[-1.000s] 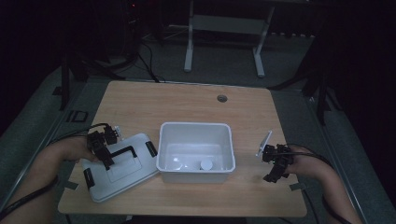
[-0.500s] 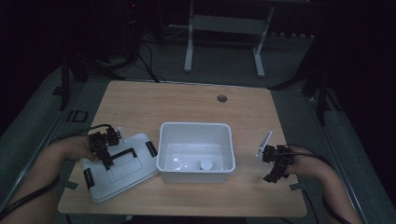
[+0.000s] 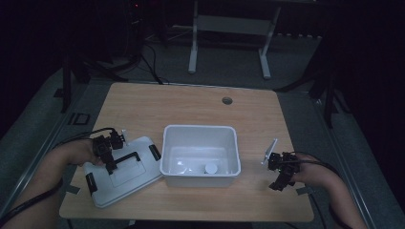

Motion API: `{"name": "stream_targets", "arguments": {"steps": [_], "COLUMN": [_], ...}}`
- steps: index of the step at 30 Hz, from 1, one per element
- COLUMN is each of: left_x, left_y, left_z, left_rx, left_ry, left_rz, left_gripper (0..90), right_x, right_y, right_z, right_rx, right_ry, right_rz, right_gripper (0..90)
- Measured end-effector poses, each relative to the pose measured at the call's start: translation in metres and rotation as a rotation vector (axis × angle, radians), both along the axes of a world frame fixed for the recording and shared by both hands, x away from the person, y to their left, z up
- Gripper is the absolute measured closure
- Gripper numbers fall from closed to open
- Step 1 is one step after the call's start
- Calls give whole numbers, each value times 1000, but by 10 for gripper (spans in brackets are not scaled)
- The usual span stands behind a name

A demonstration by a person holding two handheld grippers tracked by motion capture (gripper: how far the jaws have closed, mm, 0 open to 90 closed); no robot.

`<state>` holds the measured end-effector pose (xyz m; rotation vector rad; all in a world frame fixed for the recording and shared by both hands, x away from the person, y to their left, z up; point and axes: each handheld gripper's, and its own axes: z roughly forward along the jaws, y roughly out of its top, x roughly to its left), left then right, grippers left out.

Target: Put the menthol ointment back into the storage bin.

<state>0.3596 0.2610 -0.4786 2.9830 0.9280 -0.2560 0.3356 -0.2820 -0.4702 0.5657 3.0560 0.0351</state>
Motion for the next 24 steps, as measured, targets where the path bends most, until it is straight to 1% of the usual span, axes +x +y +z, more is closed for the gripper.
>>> {"name": "stream_targets", "arguments": {"steps": [2, 6, 7, 8, 10, 11, 12, 14, 17, 19, 24], "left_x": [0, 0, -1, -1, -2, -3, -4, -6, -9, -11, -17], "left_y": [1, 3, 4, 4, 7, 8, 10, 12, 15, 18, 24], "left_z": [1, 4, 6, 6, 12, 13, 16, 20, 28, 34, 53], "left_rx": [0, 4, 6, 6, 9, 8, 12, 16, 17, 17, 10], "left_ry": [2, -19, -32, -32, -40, -34, -42, -42, -52, -53, -78], "left_rz": [2, 0, -3, -3, 0, 1, 0, 0, 1, 4, 3], "left_gripper": [834, 836, 837, 837, 837, 837, 837, 837, 837, 837, 837], "right_x": [0, -1, -1, -1, -2, -2, -3, -3, -3, -4, -5], "right_y": [-1, -2, -2, -2, -3, -3, -3, -4, -4, -5, -5], "right_z": [0, 2, 2, 2, 3, 3, 3, 3, 4, 4, 2], "right_rx": [-1, 4, 4, 4, 4, 5, 5, 2, 6, 8, 6], "right_ry": [-1, -8, -8, -8, -11, -12, -12, -14, -16, -17, -13], "right_rz": [-2, -6, -6, -6, -6, -7, -6, -6, -8, -12, -11], "right_gripper": [177, 177, 177, 177, 177, 177, 177, 177, 177, 177, 177]}}
